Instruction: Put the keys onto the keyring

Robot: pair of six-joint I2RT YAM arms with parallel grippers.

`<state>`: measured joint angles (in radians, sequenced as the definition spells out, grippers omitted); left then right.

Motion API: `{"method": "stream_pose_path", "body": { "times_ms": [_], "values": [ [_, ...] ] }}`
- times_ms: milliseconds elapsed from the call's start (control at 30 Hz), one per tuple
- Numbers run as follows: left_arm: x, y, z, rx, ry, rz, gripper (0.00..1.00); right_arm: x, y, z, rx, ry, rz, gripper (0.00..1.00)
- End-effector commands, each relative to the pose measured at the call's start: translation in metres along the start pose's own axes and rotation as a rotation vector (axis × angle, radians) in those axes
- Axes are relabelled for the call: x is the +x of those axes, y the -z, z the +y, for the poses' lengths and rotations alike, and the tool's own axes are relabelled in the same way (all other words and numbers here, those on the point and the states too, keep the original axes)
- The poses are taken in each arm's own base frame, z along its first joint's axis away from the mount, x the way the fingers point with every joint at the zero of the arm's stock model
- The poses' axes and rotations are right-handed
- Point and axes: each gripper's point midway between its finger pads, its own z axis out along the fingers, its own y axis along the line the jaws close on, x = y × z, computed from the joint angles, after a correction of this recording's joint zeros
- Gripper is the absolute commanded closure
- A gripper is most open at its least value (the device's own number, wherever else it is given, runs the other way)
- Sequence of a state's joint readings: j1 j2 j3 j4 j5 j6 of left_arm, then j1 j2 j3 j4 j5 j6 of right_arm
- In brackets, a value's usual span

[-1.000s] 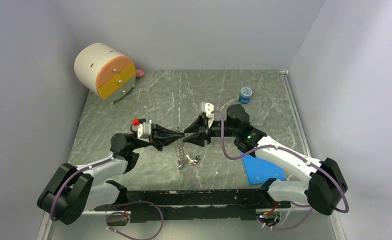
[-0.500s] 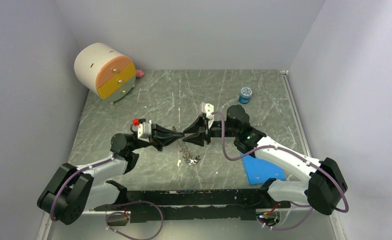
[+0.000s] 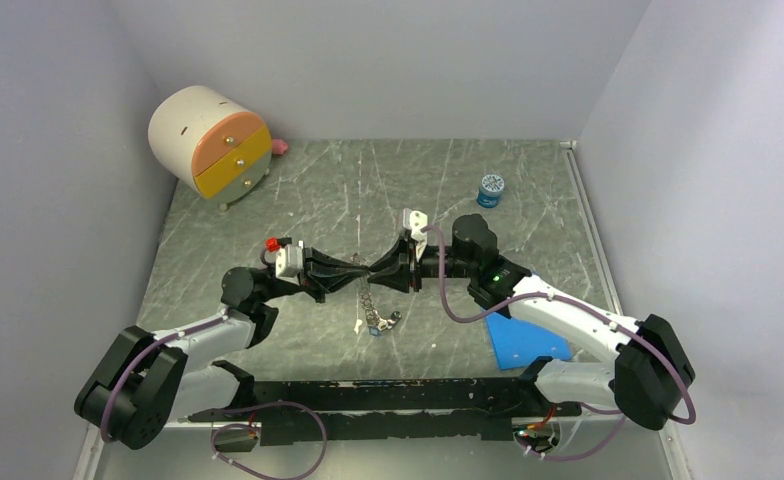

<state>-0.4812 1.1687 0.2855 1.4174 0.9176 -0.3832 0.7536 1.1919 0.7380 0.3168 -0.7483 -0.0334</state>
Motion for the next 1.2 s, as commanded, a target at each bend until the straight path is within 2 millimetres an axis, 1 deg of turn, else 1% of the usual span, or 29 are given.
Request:
{"method": "stream_pose_path", "body": {
  "times_ms": [0,333,400,500,533,700,733,767,800,933,1000,1033,1167],
  "values": [
    [-0.020,-0.003,-0.001,0.003,-0.075,-0.062,0.97,-0.016,-0.002,0.001,-0.012,0.043,-0.056,0.72],
    [-0.019,-0.004,0.000,0.009,-0.065,-0.064,0.98,-0.024,-0.004,0.004,-0.036,0.040,-0.072,0.73],
    [-0.019,-0.005,0.000,0.011,-0.065,-0.063,0.97,-0.024,-0.004,0.004,-0.036,0.041,-0.070,0.80],
    [-0.019,-0.005,0.001,0.008,-0.065,-0.066,0.98,-0.022,-0.005,0.002,-0.030,0.044,-0.057,0.98],
    [-0.020,-0.005,0.001,0.007,-0.068,-0.068,0.98,-0.020,-0.005,0.001,-0.025,0.043,-0.049,1.00],
    [-0.018,-0.005,0.004,-0.012,-0.058,-0.064,0.97,-0.014,-0.001,-0.011,0.051,0.048,-0.012,1.00],
    [-0.019,-0.004,0.005,-0.020,-0.058,-0.067,0.91,-0.014,0.001,-0.013,0.070,0.049,-0.005,1.00],
    [-0.019,-0.004,0.006,-0.030,-0.058,-0.070,0.77,-0.012,0.002,-0.016,0.087,0.043,0.011,1.00],
    [-0.020,-0.003,0.007,-0.045,-0.061,-0.076,0.70,-0.013,0.003,-0.018,0.096,0.044,0.022,1.00],
    [-0.019,0.002,0.013,-0.095,-0.070,-0.054,0.50,-0.005,0.003,-0.023,0.110,0.030,0.103,1.00],
    [-0.016,0.004,0.014,-0.112,-0.074,-0.014,0.44,-0.004,0.003,-0.025,0.107,0.029,0.140,1.00],
    [-0.015,0.005,0.014,-0.121,-0.078,0.008,0.42,0.002,0.004,-0.025,0.104,0.011,0.177,1.00],
    [-0.006,0.014,0.020,-0.177,-0.097,0.148,0.38,0.013,0.008,-0.028,0.111,-0.029,0.287,1.00]
  ]
}}
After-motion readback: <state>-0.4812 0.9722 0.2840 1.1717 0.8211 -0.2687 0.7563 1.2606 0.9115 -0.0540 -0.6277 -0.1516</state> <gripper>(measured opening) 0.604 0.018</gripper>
